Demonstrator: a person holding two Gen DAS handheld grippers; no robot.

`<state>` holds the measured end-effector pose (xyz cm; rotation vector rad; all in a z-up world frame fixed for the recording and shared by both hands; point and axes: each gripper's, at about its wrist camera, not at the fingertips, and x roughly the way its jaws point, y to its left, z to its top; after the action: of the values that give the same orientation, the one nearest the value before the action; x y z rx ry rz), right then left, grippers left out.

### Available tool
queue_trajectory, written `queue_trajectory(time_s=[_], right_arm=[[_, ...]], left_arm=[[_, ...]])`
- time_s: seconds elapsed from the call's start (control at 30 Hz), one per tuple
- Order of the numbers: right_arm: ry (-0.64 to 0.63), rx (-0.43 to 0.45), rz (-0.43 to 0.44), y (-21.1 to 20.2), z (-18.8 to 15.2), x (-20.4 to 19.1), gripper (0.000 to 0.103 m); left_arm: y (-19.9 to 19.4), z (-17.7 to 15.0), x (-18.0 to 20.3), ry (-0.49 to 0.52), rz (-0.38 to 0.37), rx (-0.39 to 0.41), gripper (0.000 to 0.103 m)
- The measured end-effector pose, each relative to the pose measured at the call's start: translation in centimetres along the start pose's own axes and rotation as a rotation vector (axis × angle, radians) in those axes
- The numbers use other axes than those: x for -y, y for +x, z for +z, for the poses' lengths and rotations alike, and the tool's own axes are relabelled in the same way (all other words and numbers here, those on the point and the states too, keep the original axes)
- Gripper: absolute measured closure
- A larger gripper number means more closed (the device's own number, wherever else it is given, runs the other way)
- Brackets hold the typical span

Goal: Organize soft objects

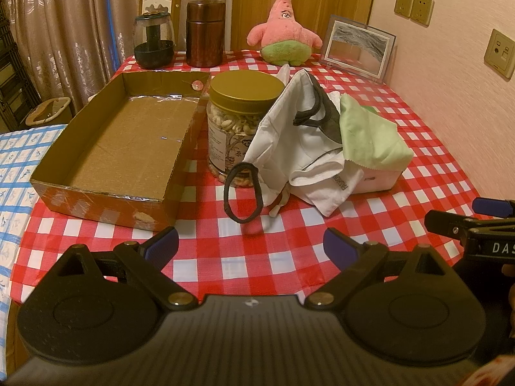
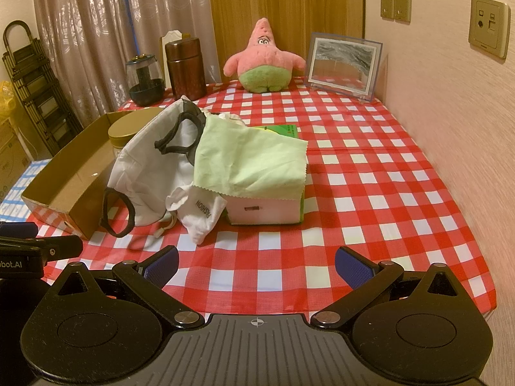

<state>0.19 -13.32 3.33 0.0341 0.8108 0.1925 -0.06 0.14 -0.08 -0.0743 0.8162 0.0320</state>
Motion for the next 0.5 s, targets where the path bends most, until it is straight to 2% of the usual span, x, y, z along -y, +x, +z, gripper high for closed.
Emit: queue_trajectory(time_s=[0.17, 0.33, 0.5], right_arm=[[-0.002, 0.000, -0.003, 0.0, 0.0, 0.0, 0.000], [-0.003, -0.009, -0.019, 0.0, 0.3, 0.2, 0.000], [0.006, 0.007, -0.013, -0.2, 1.2, 0.6, 0.000]], left_arm=[[-0.3, 0.0, 0.0, 0.019, 0.008, 0.004, 0.007], [-0.3, 0.6, -0.2, 0.047, -0.043, -0.007, 0.007], [0.4, 2.0, 0.2, 0.110, -0.064, 0.030, 0.008]])
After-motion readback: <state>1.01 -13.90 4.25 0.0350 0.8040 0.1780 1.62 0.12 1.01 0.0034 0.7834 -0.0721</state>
